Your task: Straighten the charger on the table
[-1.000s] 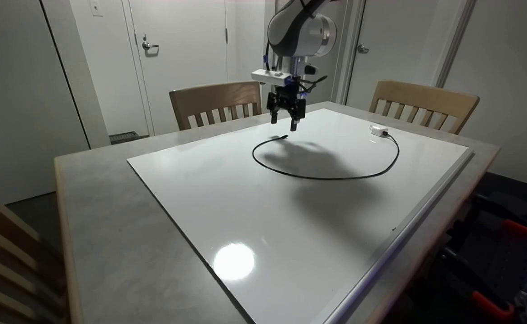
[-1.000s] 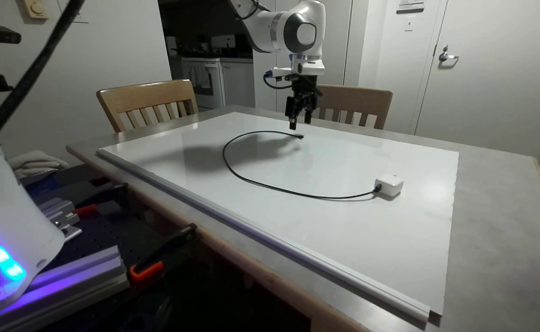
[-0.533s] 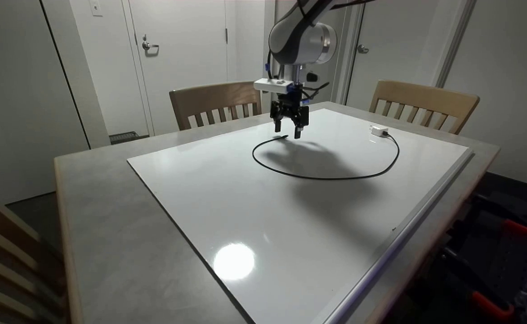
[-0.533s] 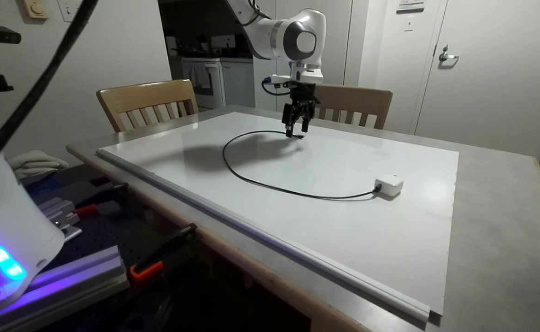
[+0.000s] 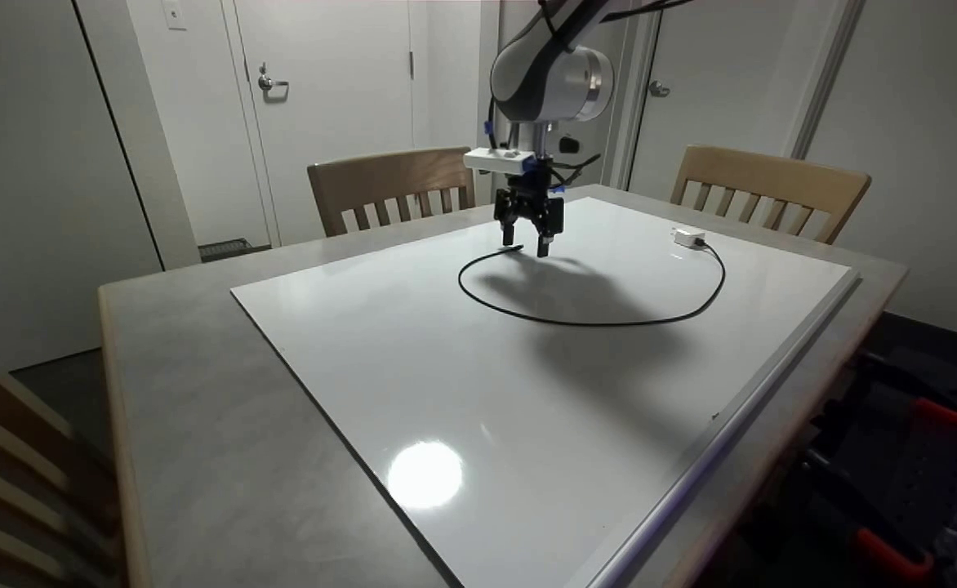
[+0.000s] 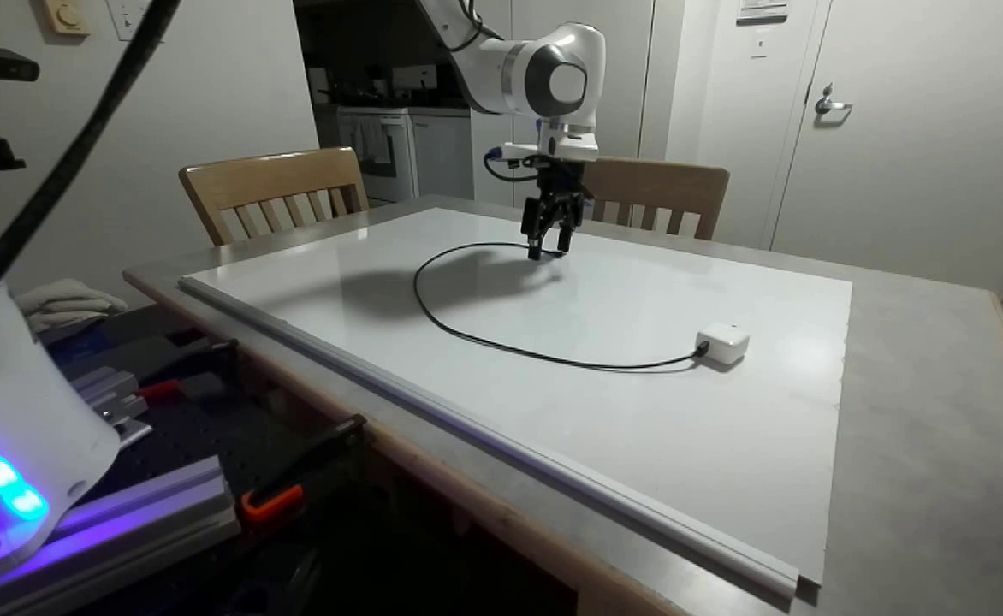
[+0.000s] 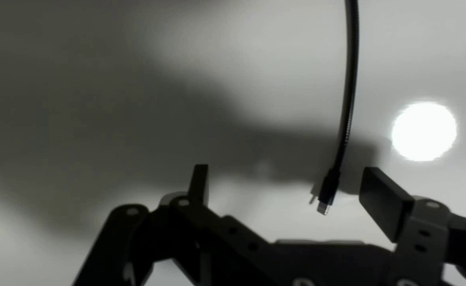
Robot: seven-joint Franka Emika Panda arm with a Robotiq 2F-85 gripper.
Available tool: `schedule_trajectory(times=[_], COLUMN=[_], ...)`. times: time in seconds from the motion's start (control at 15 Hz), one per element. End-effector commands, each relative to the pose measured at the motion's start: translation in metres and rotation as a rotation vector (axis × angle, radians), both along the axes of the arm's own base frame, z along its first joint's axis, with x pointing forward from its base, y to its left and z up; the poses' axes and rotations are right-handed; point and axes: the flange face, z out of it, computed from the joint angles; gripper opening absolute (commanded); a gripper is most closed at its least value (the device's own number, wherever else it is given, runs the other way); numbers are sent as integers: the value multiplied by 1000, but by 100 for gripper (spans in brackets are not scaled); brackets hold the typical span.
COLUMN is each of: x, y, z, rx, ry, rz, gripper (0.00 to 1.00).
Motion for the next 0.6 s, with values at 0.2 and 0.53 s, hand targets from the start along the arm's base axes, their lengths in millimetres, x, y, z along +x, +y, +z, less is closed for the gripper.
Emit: schedule_trajectory(times=[0.2,0.53], x=[-6,-4], y=[-3,-4], z=[1,4], rx=[7,4], ry=[15,5], rz=[-13,-11], gripper=[54,18])
